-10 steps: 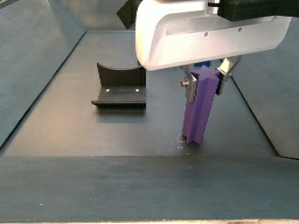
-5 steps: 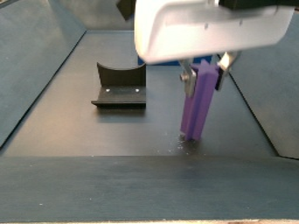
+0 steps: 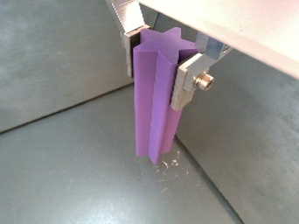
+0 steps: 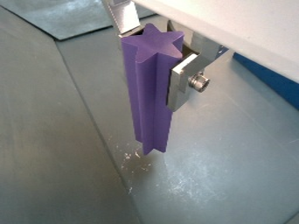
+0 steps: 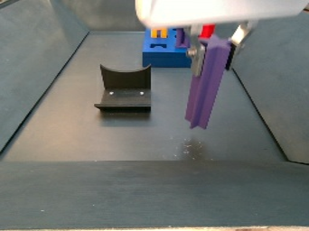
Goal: Pick up the star object. Move up. Move to above the board. Insert the star object.
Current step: Move to above the board.
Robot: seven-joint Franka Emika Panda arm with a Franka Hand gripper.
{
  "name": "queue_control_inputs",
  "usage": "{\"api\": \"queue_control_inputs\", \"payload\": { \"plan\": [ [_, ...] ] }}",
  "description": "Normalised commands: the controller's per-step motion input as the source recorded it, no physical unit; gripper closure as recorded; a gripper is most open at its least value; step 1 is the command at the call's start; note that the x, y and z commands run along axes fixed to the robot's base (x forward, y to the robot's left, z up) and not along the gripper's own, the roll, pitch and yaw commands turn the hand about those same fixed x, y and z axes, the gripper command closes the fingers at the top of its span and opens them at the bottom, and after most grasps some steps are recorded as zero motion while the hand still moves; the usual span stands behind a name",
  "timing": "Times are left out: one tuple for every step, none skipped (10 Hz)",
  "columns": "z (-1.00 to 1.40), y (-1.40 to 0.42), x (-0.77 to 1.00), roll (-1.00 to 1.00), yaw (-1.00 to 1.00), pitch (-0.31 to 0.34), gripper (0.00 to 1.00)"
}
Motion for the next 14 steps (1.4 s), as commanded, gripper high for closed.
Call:
{"api": "queue_control_inputs", "payload": {
  "plan": [
    [1.0, 0.42, -0.14, 0.47, -0.2, 0.182, 1.0],
    [1.0, 0.42, -0.14, 0.45, -0.18, 0.181, 1.0],
    [1.0, 0.33, -0.12, 0.31, -0.1, 0.148, 1.0],
    [1.0, 0.3, -0.11, 0.26, -0.06, 0.141, 1.0],
    [1.0, 0.26, -0.09, 0.17, -0.01, 0.123, 1.0],
    [1.0, 0.22, -0.08, 0.12, 0.01, 0.111, 1.0],
    [1.0, 0.18, -0.06, 0.09, 0.02, 0.101, 1.0],
    [1.0, 0.15, -0.05, 0.07, 0.02, 0.092, 1.0],
    [1.0, 0.12, -0.05, 0.06, 0.02, 0.08, 1.0],
    [1.0, 0.1, -0.04, 0.05, 0.01, 0.073, 1.0],
    [0.9, 0.07, -0.03, 0.05, 0.01, 0.069, 1.0],
    [0.73, 0.04, -0.02, 0.05, 0.01, 0.069, 1.0],
    [0.6, 0.02, -0.01, 0.05, 0.01, 0.071, 1.0],
    [0.43, 0.01, 0.0, 0.05, 0.0, 0.077, 1.0]
  ]
}}
